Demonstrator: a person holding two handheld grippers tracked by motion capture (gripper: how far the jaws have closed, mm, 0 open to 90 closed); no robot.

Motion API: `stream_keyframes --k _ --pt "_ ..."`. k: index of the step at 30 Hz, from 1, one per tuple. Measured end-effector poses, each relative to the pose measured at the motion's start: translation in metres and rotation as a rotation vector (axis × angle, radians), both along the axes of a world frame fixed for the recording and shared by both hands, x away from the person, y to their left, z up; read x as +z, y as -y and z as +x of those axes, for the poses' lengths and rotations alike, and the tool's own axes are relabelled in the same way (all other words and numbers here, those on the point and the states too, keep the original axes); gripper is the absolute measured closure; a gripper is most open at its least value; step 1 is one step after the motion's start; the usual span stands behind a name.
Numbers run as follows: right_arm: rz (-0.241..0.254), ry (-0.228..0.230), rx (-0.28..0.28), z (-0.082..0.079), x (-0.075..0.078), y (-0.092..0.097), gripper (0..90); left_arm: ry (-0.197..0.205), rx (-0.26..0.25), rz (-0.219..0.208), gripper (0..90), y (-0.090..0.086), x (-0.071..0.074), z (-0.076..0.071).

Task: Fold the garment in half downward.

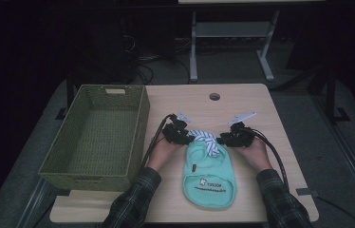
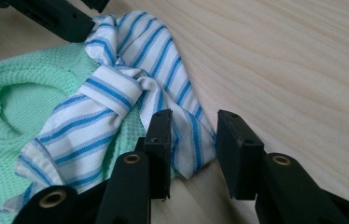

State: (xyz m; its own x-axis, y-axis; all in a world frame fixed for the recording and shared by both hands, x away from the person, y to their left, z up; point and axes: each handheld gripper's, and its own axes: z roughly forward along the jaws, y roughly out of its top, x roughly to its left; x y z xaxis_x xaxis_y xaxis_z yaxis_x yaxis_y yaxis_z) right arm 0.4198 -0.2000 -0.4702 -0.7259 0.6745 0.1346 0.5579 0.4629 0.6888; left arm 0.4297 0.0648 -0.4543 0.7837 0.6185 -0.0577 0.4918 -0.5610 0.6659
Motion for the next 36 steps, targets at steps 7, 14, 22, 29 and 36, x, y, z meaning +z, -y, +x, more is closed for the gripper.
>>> stream_keyframes --k 7,14,22,29,36 --pt "0.018 0.044 -0.018 -0.005 -0.004 0.002 71.1 -0.024 -0.027 0.037 59.3 0.003 -0.008 0.002" --pt "0.025 0.029 -0.005 -0.007 -0.004 0.002 79.1 -0.030 -0.064 0.041 62.7 0.007 -0.007 0.005" --pt "0.029 0.021 0.004 -0.008 -0.004 0.001 86.7 -0.067 -0.068 0.022 83.8 0.009 -0.006 0.005" --pt "0.024 0.024 -0.018 -0.006 0.003 0.004 87.4 -0.061 -0.052 -0.002 84.8 0.003 0.003 0.001" --pt "0.042 0.062 -0.026 -0.002 0.022 0.007 87.5 0.009 -0.036 -0.057 84.8 -0.002 0.023 -0.006"
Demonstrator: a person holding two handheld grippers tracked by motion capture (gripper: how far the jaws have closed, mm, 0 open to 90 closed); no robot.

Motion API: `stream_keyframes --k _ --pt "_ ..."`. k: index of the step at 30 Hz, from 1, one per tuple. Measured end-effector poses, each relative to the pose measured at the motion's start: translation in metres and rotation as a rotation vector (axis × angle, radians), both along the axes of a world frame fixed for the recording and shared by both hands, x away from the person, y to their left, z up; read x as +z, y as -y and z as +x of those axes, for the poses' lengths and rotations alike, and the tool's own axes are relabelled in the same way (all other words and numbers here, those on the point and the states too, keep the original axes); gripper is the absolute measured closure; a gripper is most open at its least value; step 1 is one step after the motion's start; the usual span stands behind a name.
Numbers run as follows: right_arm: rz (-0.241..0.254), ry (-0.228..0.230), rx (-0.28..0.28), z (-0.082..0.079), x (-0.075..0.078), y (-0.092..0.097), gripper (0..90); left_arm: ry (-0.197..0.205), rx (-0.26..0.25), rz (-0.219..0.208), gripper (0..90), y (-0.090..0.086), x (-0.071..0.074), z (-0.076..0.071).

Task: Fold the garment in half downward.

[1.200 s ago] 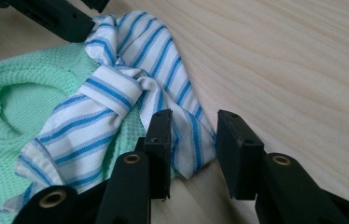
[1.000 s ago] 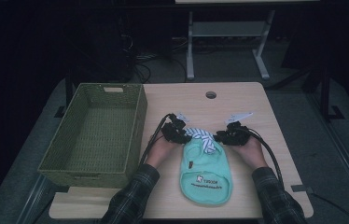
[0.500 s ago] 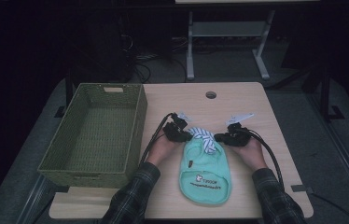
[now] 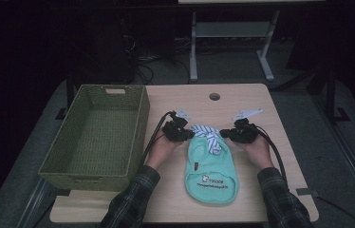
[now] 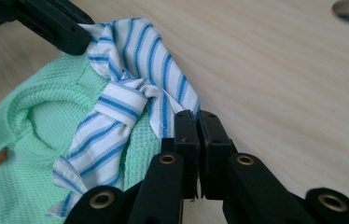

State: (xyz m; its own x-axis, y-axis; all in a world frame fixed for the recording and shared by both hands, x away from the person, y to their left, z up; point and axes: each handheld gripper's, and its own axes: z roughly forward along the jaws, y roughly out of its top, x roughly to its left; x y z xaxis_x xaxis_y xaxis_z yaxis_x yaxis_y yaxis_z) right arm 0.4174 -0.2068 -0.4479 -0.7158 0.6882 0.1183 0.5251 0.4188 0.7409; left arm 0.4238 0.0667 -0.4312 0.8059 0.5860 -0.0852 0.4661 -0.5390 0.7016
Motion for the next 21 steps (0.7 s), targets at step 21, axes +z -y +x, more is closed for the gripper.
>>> stream_keyframes --k 21 --pt "0.058 0.137 -0.005 -0.004 0.056 0.001 87.5 0.176 -0.009 -0.076 88.0 -0.013 0.056 -0.026"
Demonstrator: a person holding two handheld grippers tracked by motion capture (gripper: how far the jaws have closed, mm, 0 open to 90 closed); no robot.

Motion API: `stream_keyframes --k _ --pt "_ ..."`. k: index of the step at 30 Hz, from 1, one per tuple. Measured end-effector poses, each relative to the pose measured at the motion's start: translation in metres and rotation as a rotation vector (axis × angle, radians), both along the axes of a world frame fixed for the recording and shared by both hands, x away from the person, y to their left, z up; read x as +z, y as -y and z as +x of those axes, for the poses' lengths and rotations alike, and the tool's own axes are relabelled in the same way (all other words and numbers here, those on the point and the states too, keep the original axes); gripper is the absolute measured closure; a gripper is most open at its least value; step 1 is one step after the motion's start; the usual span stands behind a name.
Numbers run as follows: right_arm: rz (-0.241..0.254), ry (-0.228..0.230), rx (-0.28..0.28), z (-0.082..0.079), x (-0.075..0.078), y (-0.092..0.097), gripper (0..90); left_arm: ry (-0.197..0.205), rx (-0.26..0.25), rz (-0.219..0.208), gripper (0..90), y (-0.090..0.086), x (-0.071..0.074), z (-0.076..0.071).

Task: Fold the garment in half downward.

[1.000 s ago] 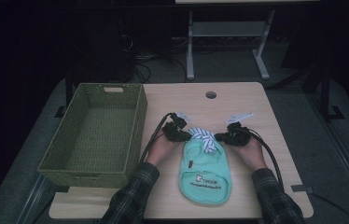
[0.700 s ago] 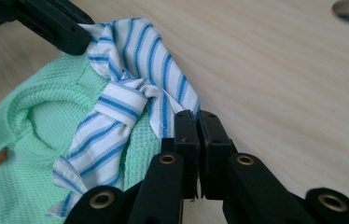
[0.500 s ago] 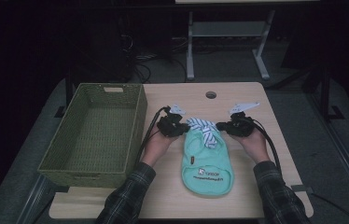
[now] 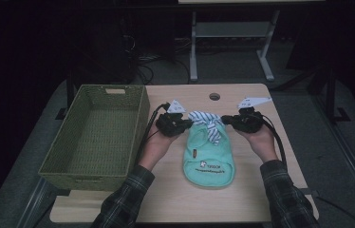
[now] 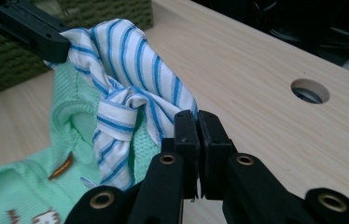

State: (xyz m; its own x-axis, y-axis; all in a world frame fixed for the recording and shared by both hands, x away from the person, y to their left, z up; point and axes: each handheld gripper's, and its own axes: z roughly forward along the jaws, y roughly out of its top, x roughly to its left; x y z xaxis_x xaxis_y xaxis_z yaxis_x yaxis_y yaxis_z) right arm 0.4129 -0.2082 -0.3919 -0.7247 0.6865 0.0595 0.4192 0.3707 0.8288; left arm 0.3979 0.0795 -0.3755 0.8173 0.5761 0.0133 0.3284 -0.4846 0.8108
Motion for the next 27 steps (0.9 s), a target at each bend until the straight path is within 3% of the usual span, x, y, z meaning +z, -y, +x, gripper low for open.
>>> stream_keyframes --k 8,14,27 --pt "0.020 0.033 0.036 -0.021 -0.001 0.001 87.4 0.040 -0.026 0.028 87.9 -0.004 -0.002 -0.021" --pt "-0.005 0.041 0.050 -0.038 -0.010 -0.006 87.4 0.050 -0.038 0.057 87.8 -0.007 -0.011 -0.032" --pt "-0.019 0.037 0.060 -0.065 -0.023 -0.008 87.2 0.023 -0.072 0.058 87.6 -0.009 -0.024 -0.055"
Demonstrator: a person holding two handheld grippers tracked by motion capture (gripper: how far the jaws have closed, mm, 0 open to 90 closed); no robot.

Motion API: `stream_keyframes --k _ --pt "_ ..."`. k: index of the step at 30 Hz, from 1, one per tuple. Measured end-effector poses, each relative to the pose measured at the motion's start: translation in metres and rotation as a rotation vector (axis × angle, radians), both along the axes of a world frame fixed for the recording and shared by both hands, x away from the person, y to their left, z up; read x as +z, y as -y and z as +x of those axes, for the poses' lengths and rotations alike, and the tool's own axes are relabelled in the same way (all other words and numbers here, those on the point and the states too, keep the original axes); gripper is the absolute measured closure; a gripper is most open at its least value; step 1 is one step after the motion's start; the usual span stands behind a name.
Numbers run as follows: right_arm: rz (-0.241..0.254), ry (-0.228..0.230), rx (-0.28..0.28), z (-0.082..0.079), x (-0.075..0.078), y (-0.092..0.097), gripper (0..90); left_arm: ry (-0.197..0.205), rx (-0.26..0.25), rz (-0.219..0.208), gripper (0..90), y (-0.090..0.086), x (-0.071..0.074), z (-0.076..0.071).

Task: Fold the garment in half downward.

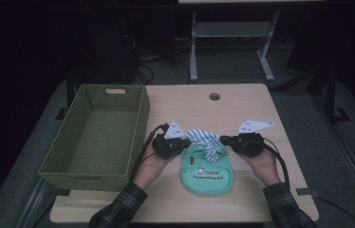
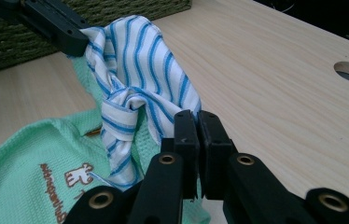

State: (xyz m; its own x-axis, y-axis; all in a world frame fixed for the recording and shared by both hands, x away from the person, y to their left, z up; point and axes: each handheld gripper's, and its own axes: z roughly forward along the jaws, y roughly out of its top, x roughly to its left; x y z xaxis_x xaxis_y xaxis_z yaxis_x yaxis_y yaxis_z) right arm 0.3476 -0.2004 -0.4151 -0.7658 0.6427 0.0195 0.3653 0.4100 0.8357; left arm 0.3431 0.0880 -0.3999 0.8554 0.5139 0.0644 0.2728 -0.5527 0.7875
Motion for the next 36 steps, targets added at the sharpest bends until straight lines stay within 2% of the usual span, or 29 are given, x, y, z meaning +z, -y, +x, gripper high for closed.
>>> stream_keyframes --k 5,8,14,16,20,22,25,29,36 --pt "0.008 -0.021 0.011 -0.005 -0.003 0.002 86.8 -0.010 0.002 -0.021 87.5 -0.003 -0.003 -0.001" --pt "0.005 -0.010 0.011 -0.009 -0.005 0.001 86.5 -0.031 0.002 -0.031 87.5 -0.004 -0.005 -0.002" --pt "0.001 -0.048 0.034 -0.017 -0.012 0.002 85.8 -0.067 -0.010 -0.038 87.1 -0.005 -0.014 -0.006" --pt "-0.002 -0.039 0.037 -0.020 -0.014 0.002 85.7 -0.082 -0.019 -0.044 87.1 -0.005 -0.015 -0.006" --pt "-0.005 -0.061 0.045 -0.025 -0.017 0.005 84.6 -0.119 -0.025 -0.065 86.6 -0.005 -0.018 -0.008" --pt "0.007 -0.072 0.048 -0.027 -0.018 0.007 83.8 -0.150 -0.029 -0.083 86.5 -0.007 -0.020 -0.007" --pt "0.019 -0.073 0.049 -0.030 -0.020 0.009 83.7 -0.173 -0.028 -0.097 86.3 -0.008 -0.023 -0.008" --pt "0.014 -0.094 0.051 -0.035 -0.022 0.012 83.7 -0.178 -0.043 -0.091 86.2 -0.007 -0.025 -0.014" --pt "0.023 -0.100 0.070 -0.042 -0.023 0.013 84.0 -0.178 -0.060 -0.075 84.6 -0.005 -0.028 -0.024"
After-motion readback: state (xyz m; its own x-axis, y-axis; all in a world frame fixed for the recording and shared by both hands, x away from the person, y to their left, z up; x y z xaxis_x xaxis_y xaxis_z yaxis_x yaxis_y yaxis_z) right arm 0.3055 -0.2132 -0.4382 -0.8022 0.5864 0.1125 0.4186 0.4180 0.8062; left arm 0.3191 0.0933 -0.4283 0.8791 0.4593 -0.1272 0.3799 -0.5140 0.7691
